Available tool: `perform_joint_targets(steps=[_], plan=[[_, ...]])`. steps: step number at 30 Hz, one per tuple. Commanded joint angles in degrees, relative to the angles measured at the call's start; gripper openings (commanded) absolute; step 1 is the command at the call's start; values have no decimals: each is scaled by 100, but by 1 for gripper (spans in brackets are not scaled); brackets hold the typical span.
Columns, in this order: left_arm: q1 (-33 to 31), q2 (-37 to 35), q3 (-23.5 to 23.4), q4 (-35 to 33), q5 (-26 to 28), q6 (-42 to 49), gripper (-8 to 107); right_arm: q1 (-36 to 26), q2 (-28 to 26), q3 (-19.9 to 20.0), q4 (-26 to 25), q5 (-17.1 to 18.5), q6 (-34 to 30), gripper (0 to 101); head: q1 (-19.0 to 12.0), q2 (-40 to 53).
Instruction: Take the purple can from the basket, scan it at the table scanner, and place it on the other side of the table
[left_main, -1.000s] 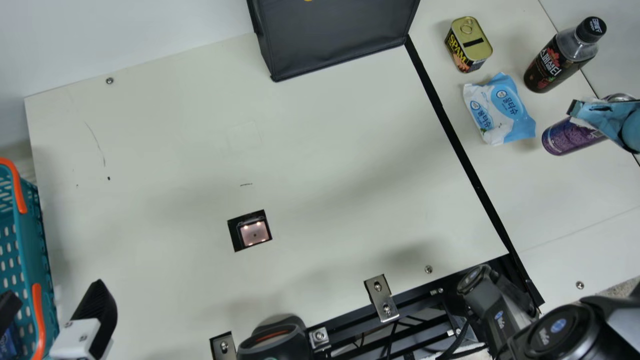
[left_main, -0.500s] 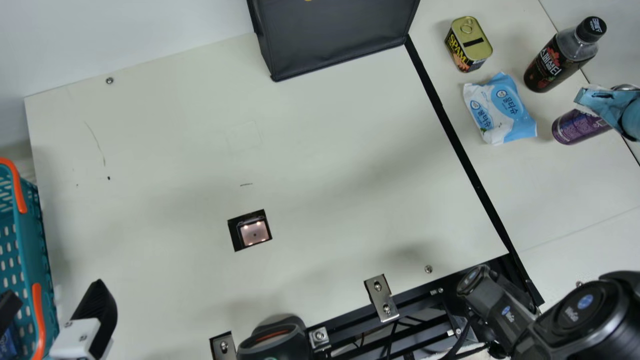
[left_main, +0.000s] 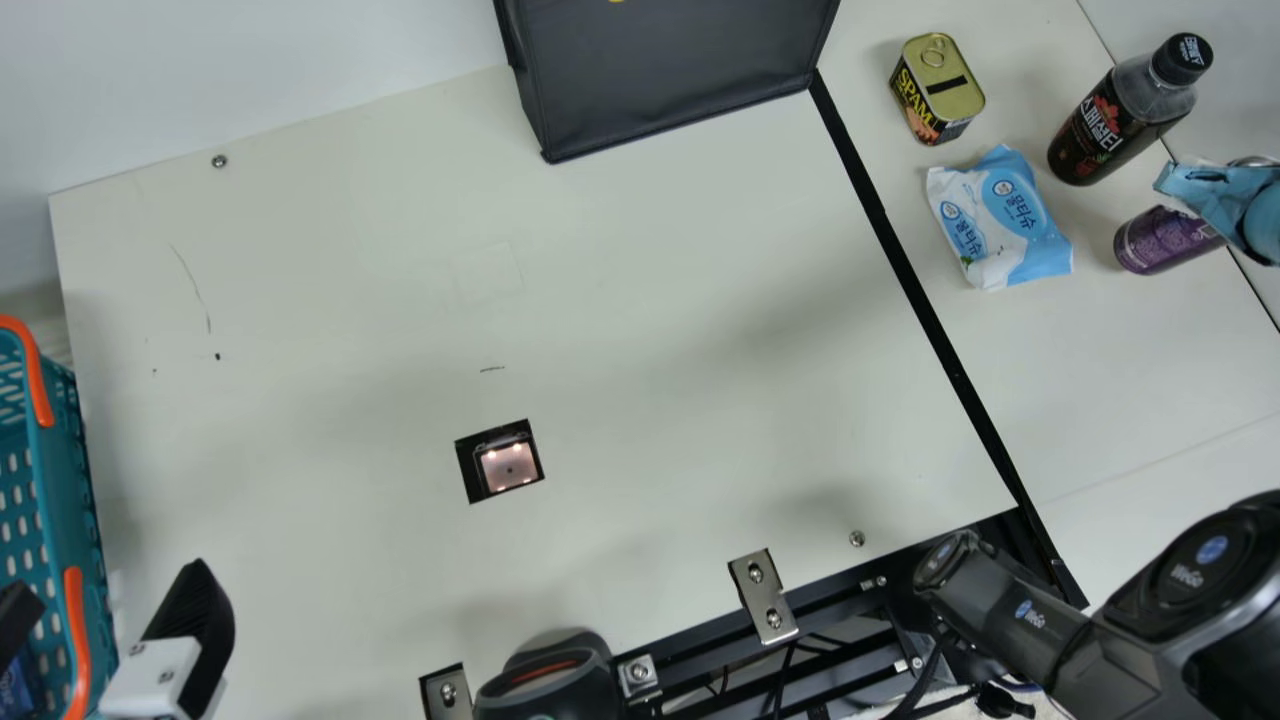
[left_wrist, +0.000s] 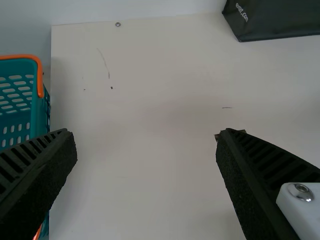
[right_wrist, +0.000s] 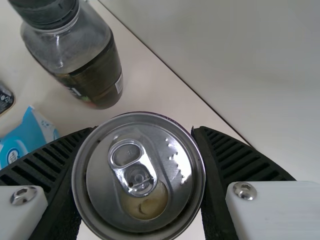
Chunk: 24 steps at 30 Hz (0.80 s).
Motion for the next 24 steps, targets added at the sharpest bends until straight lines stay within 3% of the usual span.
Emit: perform_joint_targets(steps=[1, 18, 24], plan=[[0, 0, 0, 0, 0, 0, 90, 3, 54, -3, 14, -37, 15, 0, -166, -13], [0, 0, 0, 0, 0, 0, 90, -46, 443, -28, 273, -311, -98, 0, -166, -13], [0, 0, 0, 0, 0, 0, 90, -78, 546, -38, 321, -310, -91, 20, -166, -13]])
